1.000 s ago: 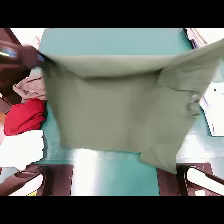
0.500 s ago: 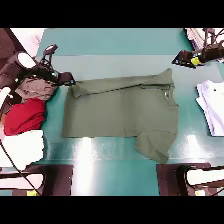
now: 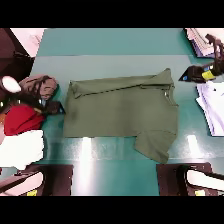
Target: Fold the shirts.
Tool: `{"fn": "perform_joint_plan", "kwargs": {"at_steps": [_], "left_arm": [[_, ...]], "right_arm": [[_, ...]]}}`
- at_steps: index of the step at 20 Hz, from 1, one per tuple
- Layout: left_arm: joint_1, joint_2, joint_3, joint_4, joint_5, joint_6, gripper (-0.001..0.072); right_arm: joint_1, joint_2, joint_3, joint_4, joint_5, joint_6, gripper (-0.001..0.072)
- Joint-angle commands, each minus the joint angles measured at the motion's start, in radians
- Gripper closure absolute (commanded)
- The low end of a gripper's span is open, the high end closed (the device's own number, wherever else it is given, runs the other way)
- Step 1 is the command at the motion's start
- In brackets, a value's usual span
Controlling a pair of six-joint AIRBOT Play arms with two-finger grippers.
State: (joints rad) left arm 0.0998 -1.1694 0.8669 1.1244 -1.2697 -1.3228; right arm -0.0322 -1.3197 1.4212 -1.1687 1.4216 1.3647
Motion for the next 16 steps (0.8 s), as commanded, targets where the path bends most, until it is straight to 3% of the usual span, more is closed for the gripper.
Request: {"fn": "perform_joint_plan", "kwargs": {"at_steps": [1, 12, 14, 16], "left_arm": [[0.009, 0.109, -0.254, -0.048, 0.038, 0.022, 0.0105], [-0.052, 0.098, -0.326, -0.087, 0.151, 0.021, 0.0118], [-0.073, 0.099, -0.323, -0.086, 0.17, 0.023, 0.0688], [-0.072, 0.1, -0.288, -0.078, 0.159, 0.022, 0.0682]], "right_arm": [[-0.005, 0.099, -0.149, 0.0, 0.006, -0.012, 0.0278], [-0.006, 0.256, -0.325, -0.003, -0.003, -0.011, 0.0278], [-0.043, 0.282, -0.399, 0.0, 0.003, 0.008, 0.0278], [-0.13, 0.32, -0.498, -0.002, 0.022, 0.008, 0.0278]]}}
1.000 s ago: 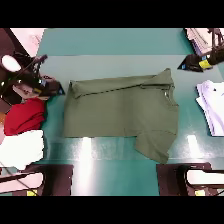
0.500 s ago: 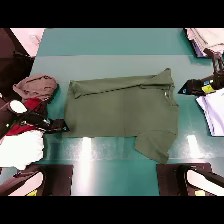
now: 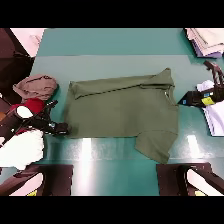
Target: Fold the shirts.
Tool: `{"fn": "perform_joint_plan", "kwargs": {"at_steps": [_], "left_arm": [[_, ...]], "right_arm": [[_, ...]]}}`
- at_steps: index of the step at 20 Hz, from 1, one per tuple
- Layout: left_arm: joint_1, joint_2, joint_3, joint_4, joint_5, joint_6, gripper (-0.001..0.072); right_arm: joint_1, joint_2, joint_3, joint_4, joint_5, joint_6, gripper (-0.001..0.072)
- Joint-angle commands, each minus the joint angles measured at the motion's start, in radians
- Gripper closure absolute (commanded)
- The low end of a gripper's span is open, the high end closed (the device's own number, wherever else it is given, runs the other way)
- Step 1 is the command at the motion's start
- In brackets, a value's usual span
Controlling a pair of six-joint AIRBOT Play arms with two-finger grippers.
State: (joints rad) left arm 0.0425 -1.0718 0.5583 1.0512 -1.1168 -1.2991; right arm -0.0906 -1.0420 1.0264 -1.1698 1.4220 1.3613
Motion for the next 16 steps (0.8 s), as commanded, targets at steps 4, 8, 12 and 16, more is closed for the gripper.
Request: {"fn": "perform_joint_plan", "kwargs": {"at_steps": [4, 8, 12, 16], "left_arm": [[-0.015, 0.011, 0.108, -0.012, -0.018, -0.002, 0.0682], [-0.015, 0.011, 0.126, -0.013, -0.021, -0.002, 0.0682], [-0.015, 0.011, 0.126, -0.013, -0.028, -0.002, 0.0682], [-0.015, 0.011, 0.126, -0.012, -0.042, -0.002, 0.0682]], "right_arm": [[-0.322, 0.071, -0.331, 0.0, 0.024, 0.006, 0.0277], [-0.374, 0.064, -0.494, 0.044, -0.075, -0.04, 0.0278], [-0.3, -0.048, -0.534, 0.154, -0.137, -0.061, 0.0279], [-0.164, -0.12, -0.484, 0.153, -0.163, -0.063, 0.056]]}}
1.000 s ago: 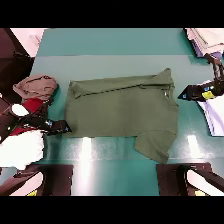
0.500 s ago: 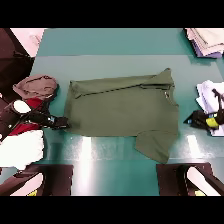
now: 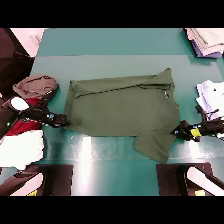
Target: Fold the shirts.
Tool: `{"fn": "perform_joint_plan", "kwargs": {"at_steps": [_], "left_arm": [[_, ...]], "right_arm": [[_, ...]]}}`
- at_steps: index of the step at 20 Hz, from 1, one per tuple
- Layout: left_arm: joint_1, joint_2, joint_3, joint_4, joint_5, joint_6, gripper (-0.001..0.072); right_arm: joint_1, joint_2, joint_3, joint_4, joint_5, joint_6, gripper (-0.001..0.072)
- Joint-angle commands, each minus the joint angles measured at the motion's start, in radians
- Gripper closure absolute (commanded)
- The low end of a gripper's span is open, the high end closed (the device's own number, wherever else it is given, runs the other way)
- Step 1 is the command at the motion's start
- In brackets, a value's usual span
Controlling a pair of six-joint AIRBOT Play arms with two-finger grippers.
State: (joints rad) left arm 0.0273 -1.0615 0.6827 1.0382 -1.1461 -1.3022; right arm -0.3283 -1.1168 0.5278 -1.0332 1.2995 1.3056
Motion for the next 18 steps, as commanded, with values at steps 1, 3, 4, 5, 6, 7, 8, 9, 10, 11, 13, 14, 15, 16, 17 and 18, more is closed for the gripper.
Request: {"fn": "perform_joint_plan", "kwargs": {"at_steps": [1, 3, 4, 5, 6, 7, 8, 9, 10, 11, 13, 14, 15, 16, 17, 18], "left_arm": [[0.0, 0.001, 0.003, 0.001, -0.018, 0.001, 0.0682], [0.0, 0.003, 0.052, 0.006, -0.031, 0.0, 0.0682], [0.0, 0.011, 0.106, 0.008, -0.047, 0.0, 0.0682], [0.0, 0.026, 0.176, 0.008, -0.054, -0.006, 0.0682], [0.0, 0.048, 0.269, 0.008, -0.065, -0.009, 0.0682], [0.0, 0.064, 0.377, 0.008, -0.075, -0.012, 0.0682], [0.0, 0.082, 0.483, 0.008, -0.084, -0.019, 0.0682], [0.0, 0.097, 0.604, 0.008, -0.093, -0.033, 0.0682], [0.0, 0.108, 0.719, 0.007, -0.103, -0.034, 0.0682], [0.0, 0.116, 0.84, 0.007, -0.111, -0.035, 0.0682], [0.0, 0.128, 1.07, 0.006, -0.133, -0.037, 0.0682], [0.0, 0.132, 1.168, 0.006, -0.135, -0.042, 0.0682], [0.0, 0.132, 1.28, 0.005, -0.148, -0.063, 0.0682], [0.0, 0.132, 1.373, 0.005, -0.152, -0.073, 0.0682], [0.0, 0.132, 1.465, 0.004, -0.151, -0.089, 0.0682], [0.0, 0.137, 1.533, 0.001, -0.148, -0.099, 0.0682]], "right_arm": [[0.092, -0.035, 0.029, 0.018, -0.042, -0.01, 0.0684], [0.113, 0.021, 0.097, 0.021, -0.04, -0.008, 0.0693], [0.114, 0.06, 0.151, 0.021, -0.04, 0.006, 0.0693], [0.114, 0.106, 0.224, 0.022, -0.043, 0.024, 0.0693], [0.114, 0.147, 0.307, 0.021, -0.044, 0.033, 0.0693], [0.114, 0.184, 0.401, 0.021, -0.046, 0.039, 0.0694], [0.114, 0.22, 0.509, 0.021, -0.053, 0.041, 0.0694], [0.114, 0.255, 0.617, 0.02, -0.076, 0.041, 0.0694], [0.114, 0.283, 0.716, 0.019, -0.098, 0.041, 0.0694], [0.114, 0.309, 0.82, 0.018, -0.122, 0.041, 0.0694], [0.114, 0.344, 0.996, 0.009, -0.14, 0.04, 0.0694], [0.114, 0.36, 1.078, 0.008, -0.142, 0.04, 0.0694], [0.114, 0.373, 1.153, 0.008, -0.142, 0.04, 0.0694], [0.114, 0.386, 1.216, 0.007, -0.142, 0.04, 0.0694], [0.114, 0.4, 1.278, -0.017, -0.141, 0.04, 0.0694], [0.114, 0.412, 1.329, -0.047, -0.137, 0.04, 0.0695]]}}
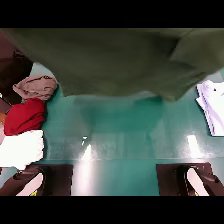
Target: Fold the shirts.
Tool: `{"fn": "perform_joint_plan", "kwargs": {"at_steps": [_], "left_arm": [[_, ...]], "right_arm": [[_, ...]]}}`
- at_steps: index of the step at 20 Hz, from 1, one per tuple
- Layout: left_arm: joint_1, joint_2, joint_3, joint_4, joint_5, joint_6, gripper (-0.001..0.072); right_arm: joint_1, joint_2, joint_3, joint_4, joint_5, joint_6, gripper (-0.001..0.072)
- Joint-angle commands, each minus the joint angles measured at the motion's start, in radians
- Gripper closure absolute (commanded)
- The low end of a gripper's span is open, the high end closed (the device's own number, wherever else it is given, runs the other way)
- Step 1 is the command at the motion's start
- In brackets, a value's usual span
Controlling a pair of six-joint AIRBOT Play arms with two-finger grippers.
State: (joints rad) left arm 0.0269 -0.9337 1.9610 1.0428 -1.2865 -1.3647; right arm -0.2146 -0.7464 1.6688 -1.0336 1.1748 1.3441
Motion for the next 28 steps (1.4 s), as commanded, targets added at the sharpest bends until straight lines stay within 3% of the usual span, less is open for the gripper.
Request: {"fn": "perform_joint_plan", "kwargs": {"at_steps": [1, 5, 8, 10, 14, 20, 24, 28], "left_arm": [[0.001, 0.023, 0.287, -0.006, 0.0, -0.051, 0.0683], [0.001, 0.105, 0.295, -0.011, 0.001, -0.072, 0.0683], [0.001, 0.109, 0.202, -0.002, -0.021, -0.076, 0.0683], [0.001, 0.1, 0.029, 0.003, -0.025, -0.076, 0.0683], [0.001, -0.029, -0.327, 0.004, -0.077, -0.053, 0.0682], [0.001, -0.399, -0.557, 0.002, 0.069, 0.076, 0.0682], [0.001, -0.578, -0.556, -0.008, 0.352, 0.129, 0.0682], [0.001, -0.611, -0.554, -0.05, 0.645, 0.143, 0.0681]], "right_arm": [[0.001, 0.053, 0.23, -0.07, -0.006, 0.002, 0.0695], [0.001, 0.052, 0.407, -0.246, 0.113, 0.074, 0.0696], [0.001, -0.058, 0.505, -0.25, 0.275, 0.082, 0.0697], [0.001, -0.151, 0.464, -0.24, 0.38, 0.093, 0.0696], [0.007, -0.326, 0.167, -0.241, 0.477, 0.097, 0.0696], [0.104, -0.636, -0.085, -0.245, 0.288, 0.086, 0.0696], [0.107, -0.797, -0.096, -0.242, 0.058, 0.087, 0.0696], [0.107, -0.863, -0.096, -0.241, -0.192, 0.087, 0.0696]]}}
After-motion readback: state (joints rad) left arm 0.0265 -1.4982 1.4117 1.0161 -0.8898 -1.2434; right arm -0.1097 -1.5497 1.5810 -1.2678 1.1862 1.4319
